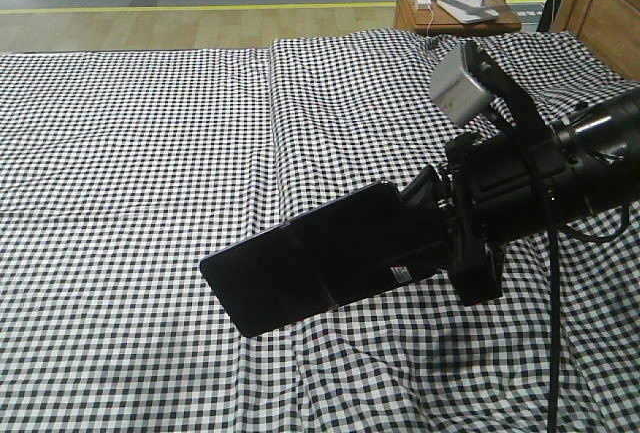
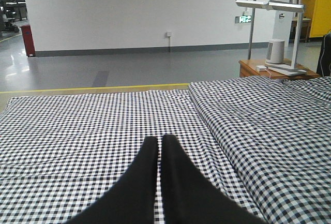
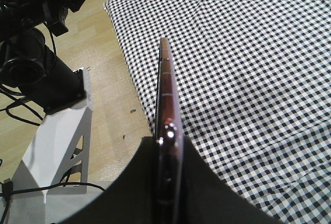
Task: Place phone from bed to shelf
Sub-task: 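Lift the phone off the bed with the right gripper, then hold the phone in the right gripper while the base turns away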
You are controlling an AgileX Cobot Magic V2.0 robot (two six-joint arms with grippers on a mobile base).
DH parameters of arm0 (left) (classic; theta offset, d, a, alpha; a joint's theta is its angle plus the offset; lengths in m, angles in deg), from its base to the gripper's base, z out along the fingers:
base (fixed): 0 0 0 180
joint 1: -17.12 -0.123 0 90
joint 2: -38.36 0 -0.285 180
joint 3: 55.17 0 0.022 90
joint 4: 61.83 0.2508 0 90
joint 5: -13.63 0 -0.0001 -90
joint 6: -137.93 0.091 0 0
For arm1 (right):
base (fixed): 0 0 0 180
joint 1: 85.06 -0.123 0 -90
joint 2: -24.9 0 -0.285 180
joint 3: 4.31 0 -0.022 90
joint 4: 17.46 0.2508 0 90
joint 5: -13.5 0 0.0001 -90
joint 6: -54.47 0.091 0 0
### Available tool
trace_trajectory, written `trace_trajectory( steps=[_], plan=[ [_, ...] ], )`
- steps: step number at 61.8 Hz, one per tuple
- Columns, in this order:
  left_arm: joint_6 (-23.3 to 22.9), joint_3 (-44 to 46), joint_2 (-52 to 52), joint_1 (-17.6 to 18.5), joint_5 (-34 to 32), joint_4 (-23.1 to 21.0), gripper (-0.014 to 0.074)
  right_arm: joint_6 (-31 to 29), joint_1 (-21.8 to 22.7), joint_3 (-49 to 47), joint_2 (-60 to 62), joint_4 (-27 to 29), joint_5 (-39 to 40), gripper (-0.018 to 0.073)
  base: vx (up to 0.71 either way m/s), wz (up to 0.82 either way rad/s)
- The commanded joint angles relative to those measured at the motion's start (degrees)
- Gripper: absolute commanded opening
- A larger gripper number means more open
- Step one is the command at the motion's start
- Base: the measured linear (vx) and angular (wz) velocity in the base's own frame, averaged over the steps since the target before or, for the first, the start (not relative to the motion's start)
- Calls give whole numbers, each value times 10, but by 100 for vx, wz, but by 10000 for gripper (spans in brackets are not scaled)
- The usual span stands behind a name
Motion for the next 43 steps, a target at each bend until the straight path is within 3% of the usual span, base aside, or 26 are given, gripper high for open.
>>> trace_trajectory(
  steps=[1,43],
  plan=[
    [-5,14,-4,3,-41,-6,1,-1,0,-13,19,42,-36,-2,0,0],
    [-5,14,-4,3,-41,-6,1,-1,0,-13,19,41,-36,-2,-2,8]
  ],
)
